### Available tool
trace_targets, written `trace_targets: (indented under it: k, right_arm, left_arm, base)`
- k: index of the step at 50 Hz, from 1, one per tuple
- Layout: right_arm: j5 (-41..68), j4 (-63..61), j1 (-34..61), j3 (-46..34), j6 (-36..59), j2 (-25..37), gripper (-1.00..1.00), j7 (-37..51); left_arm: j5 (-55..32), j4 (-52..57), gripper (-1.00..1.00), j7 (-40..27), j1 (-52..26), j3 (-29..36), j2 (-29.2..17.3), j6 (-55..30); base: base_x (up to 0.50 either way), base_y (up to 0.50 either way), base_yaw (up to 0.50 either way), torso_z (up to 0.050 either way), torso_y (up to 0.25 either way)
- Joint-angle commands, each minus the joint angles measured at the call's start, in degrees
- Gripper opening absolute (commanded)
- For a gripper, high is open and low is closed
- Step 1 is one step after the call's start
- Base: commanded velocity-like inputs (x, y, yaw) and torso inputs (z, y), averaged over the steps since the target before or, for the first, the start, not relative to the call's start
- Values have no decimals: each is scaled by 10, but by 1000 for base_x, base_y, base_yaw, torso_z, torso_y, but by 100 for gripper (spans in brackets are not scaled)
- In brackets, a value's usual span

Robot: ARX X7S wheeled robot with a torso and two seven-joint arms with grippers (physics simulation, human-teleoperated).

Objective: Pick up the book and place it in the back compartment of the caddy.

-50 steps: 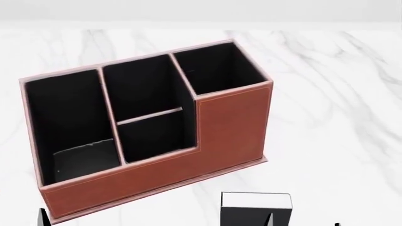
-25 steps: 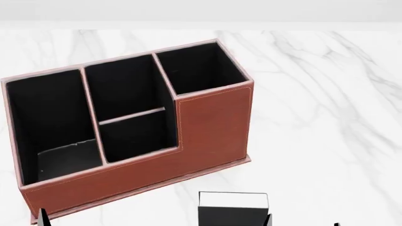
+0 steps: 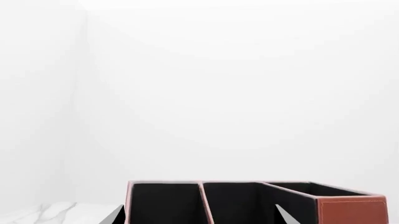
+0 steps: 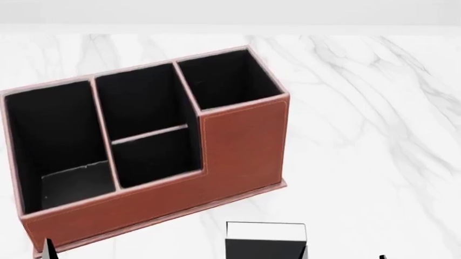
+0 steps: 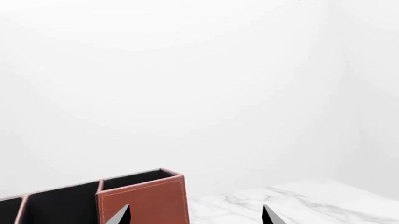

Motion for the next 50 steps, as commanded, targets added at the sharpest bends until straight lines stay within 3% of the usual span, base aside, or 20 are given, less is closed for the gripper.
trace_targets:
  k: [1,50]
  right_arm:
    - [-7,3,0,-3,-6,1,100,3]
    - [-1,5,2,-12,-13,10,100,14]
  left_arm:
    - [0,-3,100,-3,-2,2,-2,1]
    - [-1,-1,100,-17,-3,12,-11,2]
  base:
    - [102,0,0,0,0]
    - [109,0,0,0,0]
